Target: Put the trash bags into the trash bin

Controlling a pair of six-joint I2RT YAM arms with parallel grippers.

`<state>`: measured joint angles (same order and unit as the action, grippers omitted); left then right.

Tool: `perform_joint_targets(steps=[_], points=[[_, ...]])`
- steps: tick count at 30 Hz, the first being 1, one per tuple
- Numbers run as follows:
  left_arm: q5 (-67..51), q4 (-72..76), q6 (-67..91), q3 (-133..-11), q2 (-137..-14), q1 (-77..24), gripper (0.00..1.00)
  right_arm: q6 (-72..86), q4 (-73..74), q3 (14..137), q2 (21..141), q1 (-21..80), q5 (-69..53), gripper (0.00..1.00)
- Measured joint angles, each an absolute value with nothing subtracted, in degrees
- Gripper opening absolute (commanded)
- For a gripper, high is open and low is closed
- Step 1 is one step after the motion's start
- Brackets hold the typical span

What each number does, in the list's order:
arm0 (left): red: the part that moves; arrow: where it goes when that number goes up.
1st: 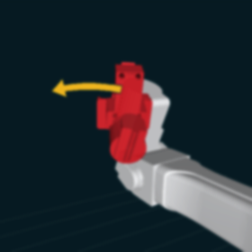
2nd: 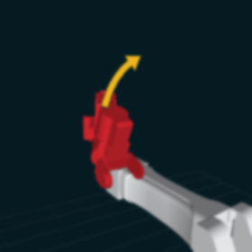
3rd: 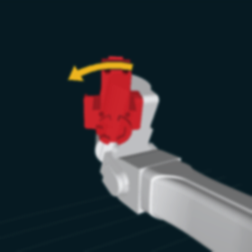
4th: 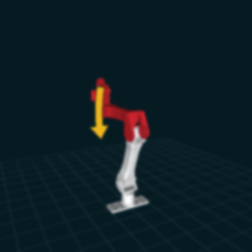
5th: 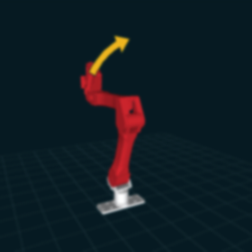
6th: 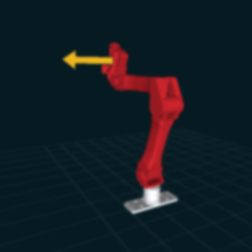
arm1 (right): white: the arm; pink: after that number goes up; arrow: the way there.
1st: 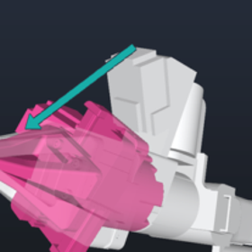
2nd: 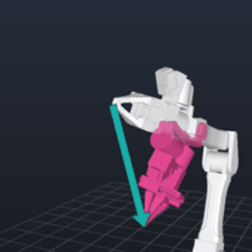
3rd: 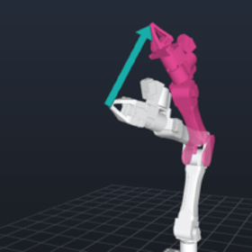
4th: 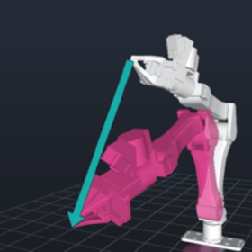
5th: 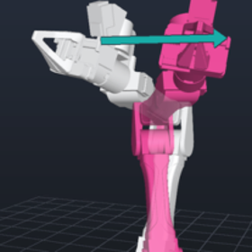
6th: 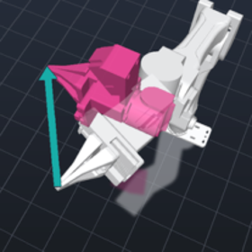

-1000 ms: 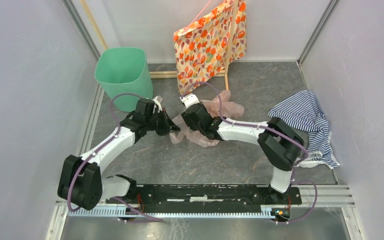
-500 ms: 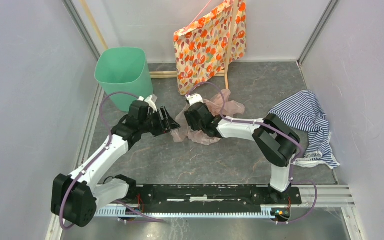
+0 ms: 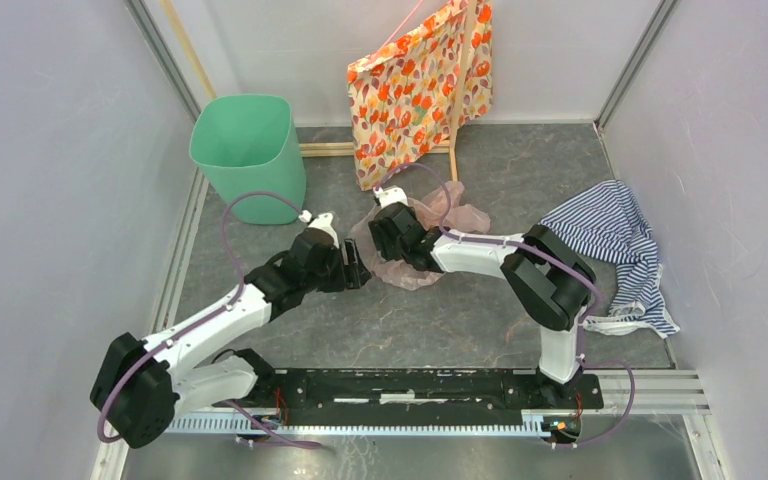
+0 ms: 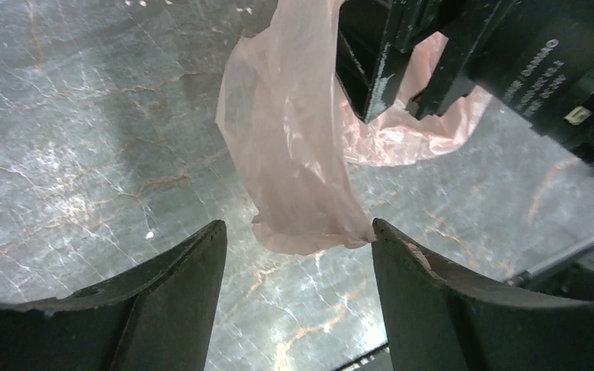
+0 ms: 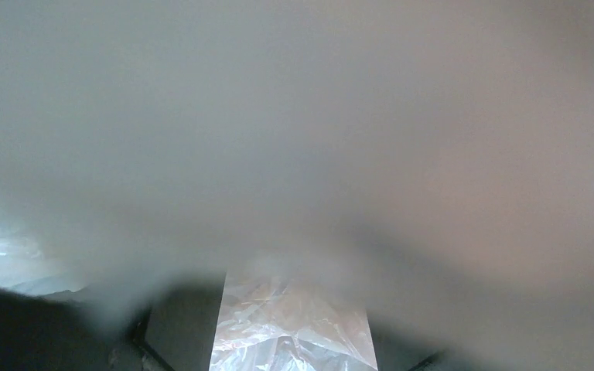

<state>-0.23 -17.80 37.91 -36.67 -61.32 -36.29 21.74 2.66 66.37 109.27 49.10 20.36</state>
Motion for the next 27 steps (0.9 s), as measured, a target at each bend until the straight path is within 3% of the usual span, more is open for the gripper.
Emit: perform_joint_targets(steps=[5, 11, 22, 27], points=[[9.65, -12.45, 38.81, -32.91, -61.17, -40.95, 0.57, 22.28, 3.55, 67.33, 109.65, 48.99, 20.47, 0.67], [16.8, -8.62, 38.13, -33.56, -61.1, -43.0, 0.04, 22.76, 4.32, 67.44, 109.69, 48.84, 20.88, 0.68], [10.13, -22.85, 37.63, -46.63, -50.41, -45.43, 0.02, 22.24, 8.27, 70.37, 109.84, 48.01, 23.83, 0.73], [11.16, -28.45, 37.69, -50.22, -52.45, -45.21, 0.02, 20.8, 8.49, 70.54, 108.36, 47.9, 22.55, 0.81]])
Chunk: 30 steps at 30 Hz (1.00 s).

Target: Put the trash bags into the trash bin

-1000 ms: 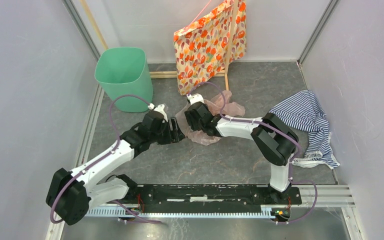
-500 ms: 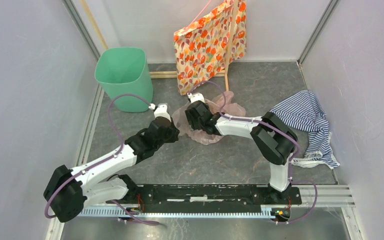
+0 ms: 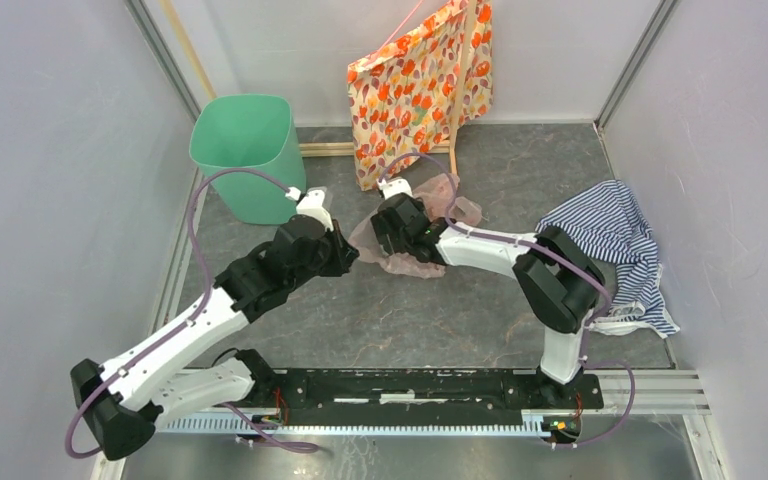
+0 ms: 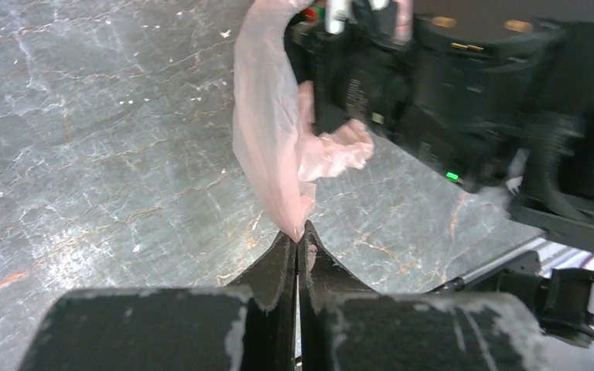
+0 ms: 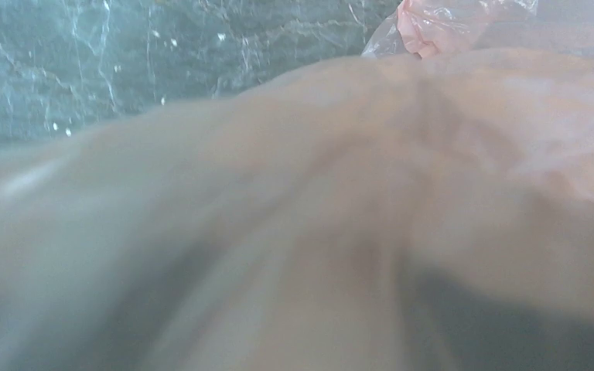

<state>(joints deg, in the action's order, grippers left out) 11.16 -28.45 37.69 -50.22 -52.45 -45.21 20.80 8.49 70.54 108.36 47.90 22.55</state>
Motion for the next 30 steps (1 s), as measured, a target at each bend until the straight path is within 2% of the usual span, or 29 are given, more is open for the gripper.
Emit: perform_joint_targets(steps=[3, 8, 12, 17, 23, 30], points=[[11.77, -28.82, 37.69, -50.89, -55.83, -43.38, 0.02, 19.18, 9.87, 67.92, 104.71, 47.88, 20.95, 0.86], [9.87, -28.91, 37.58, -51.13, -61.14, -33.28, 0.02, 15.9, 10.33, 63.7, 92.77, 48.77, 17.85, 0.93], [6.11, -28.62, 36.32, -52.23, -65.47, -24.91, 0.02, 12.97, 8.29, 59.46, 81.25, 49.41, 16.49, 0.97], [1.48, -28.73, 34.57, -53.08, -69.78, -19.92, 0.02, 9.65, 4.54, 50.11, 71.48, 48.07, 17.87, 0.98], [-1.17, -29.91, 32.27, -56.27, -72.88, -16.21, 0.02, 7.07, -0.82, 35.92, 67.79, 40.88, 20.23, 0.98], [-2.28, -30.04, 30.26, -57.58, -75.29, -13.93, 0.02, 6.39, -11.6, 27.2, 67.07, 32.34, 19.42, 0.98]])
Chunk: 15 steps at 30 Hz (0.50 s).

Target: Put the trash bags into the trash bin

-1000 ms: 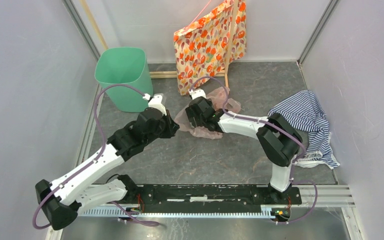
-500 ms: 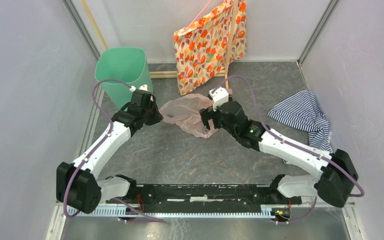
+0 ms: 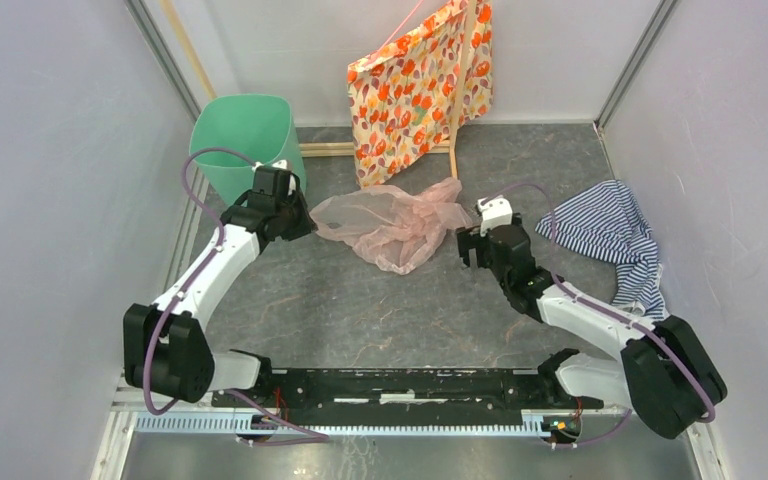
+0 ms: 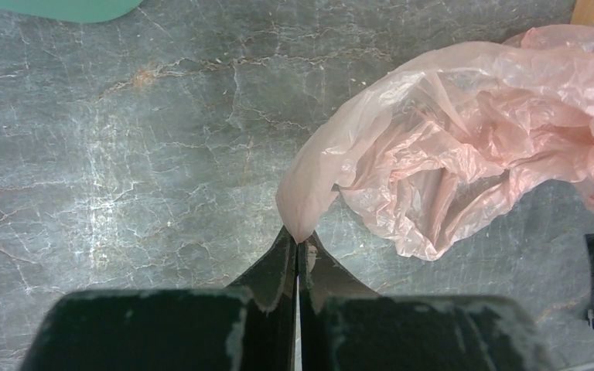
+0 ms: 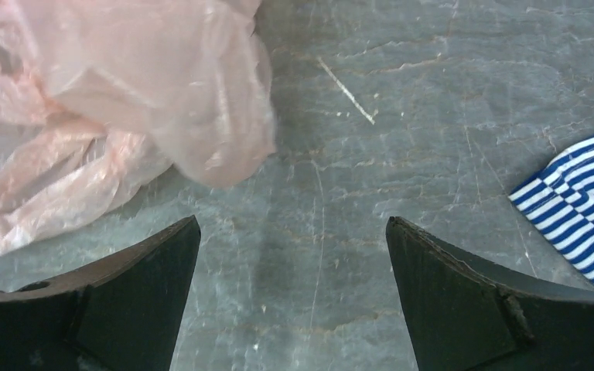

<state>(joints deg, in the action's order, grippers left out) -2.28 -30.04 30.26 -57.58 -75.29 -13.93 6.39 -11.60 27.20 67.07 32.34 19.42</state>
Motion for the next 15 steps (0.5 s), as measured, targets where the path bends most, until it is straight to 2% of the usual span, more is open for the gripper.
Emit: perform_joint_targets(steps=[7, 15], points=[[-3.2, -30.15, 29.04, -57.58, -76.16, -13.45, 0.02, 6.59, -24.47, 26.02, 72.66, 28.64, 13.06, 0.94], [-3.75, -29.98, 29.02, -57.6, -76.53, -13.45, 0.02, 6.61, -29.08, 28.77, 80.84, 28.75, 8.38, 0.87]])
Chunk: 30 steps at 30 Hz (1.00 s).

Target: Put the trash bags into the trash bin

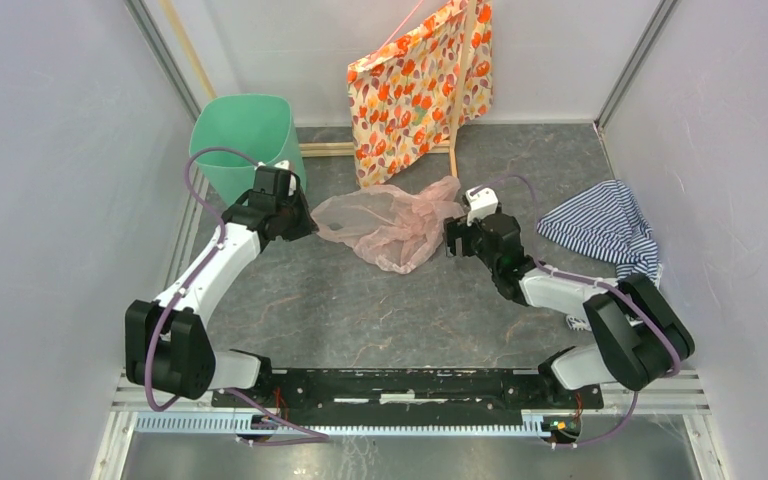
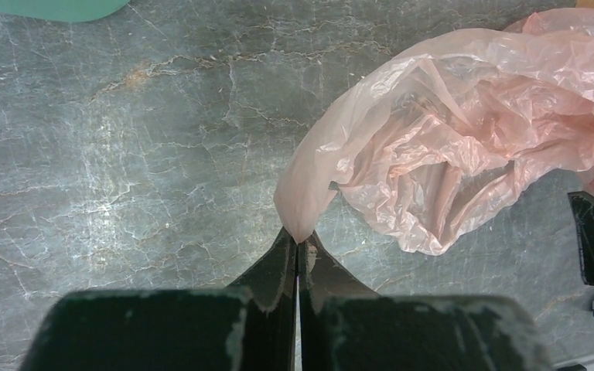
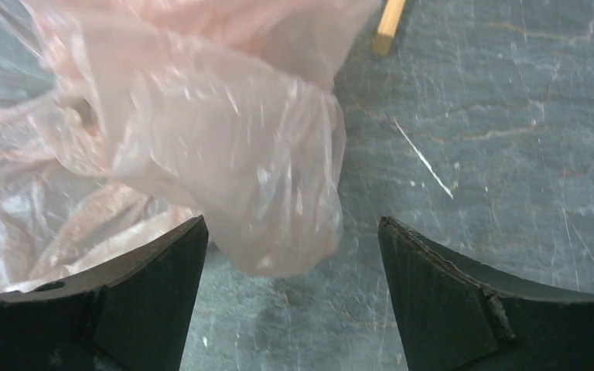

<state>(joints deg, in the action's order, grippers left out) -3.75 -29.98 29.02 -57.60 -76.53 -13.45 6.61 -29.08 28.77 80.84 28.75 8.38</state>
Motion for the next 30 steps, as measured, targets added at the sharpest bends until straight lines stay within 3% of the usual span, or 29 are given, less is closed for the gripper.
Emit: perform_joint_targets(steps=[4, 6, 8, 10, 12, 16, 18, 21, 25, 27, 30], points=[[-4.29, -29.93, 29.02, -57.87, -76.75, -13.45, 0.02, 6.81, -29.61, 31.48, 81.58, 28.77, 7.05, 0.82], [-4.71, -29.95, 29.02, -58.04, -76.77, -13.41, 0.02, 7.03, -29.56, 33.17, 81.89, 28.77, 6.48, 0.71], [-4.97, -29.93, 29.02, -58.26, -76.77, -13.34, 0.02, 7.18, -29.23, 35.27, 82.96, 28.84, 6.42, 0.48], [-5.1, -29.91, 29.02, -58.37, -76.77, -13.28, 0.02, 7.27, -27.46, 37.47, 84.05, 28.88, 6.57, 0.15], [-5.34, -29.93, 29.02, -58.39, -76.77, -13.26, 0.02, 7.81, -24.18, 39.35, 84.25, 28.95, 6.9, 0.0], [-7.49, -30.48, 29.02, -58.94, -76.75, -14.04, 0.02, 10.11, -12.38, 43.22, 81.45, 29.26, 8.43, 0.0], [-7.77, -34.44, 28.93, -63.68, -77.21, -16.75, 0.02, 10.24, -1.28, 50.76, 79.2, 29.45, 8.84, 0.0], [-4.8, -38.98, 27.7, -80.75, -78.85, -26.68, 0.02, 9.39, 9.39, 68.73, 77.19, 30.52, 9.32, 0.0], [-1.5, -30.85, 24.82, -103.09, -76.97, -43.22, 0.02, 7.64, 7.4, 89.12, 68.1, 34.61, 8.34, 0.0], [-0.45, -25.91, 22.98, -103.11, -71.0, -46.5, 0.02, 7.53, 2.96, 87.57, 57.34, 35.75, 7.6, 0.0], [5.65, -20.56, 21.23, -95.44, -61.76, -46.0, 0.02, 8.47, -6.24, 75.07, 42.09, 35.35, 9.65, 0.0]])
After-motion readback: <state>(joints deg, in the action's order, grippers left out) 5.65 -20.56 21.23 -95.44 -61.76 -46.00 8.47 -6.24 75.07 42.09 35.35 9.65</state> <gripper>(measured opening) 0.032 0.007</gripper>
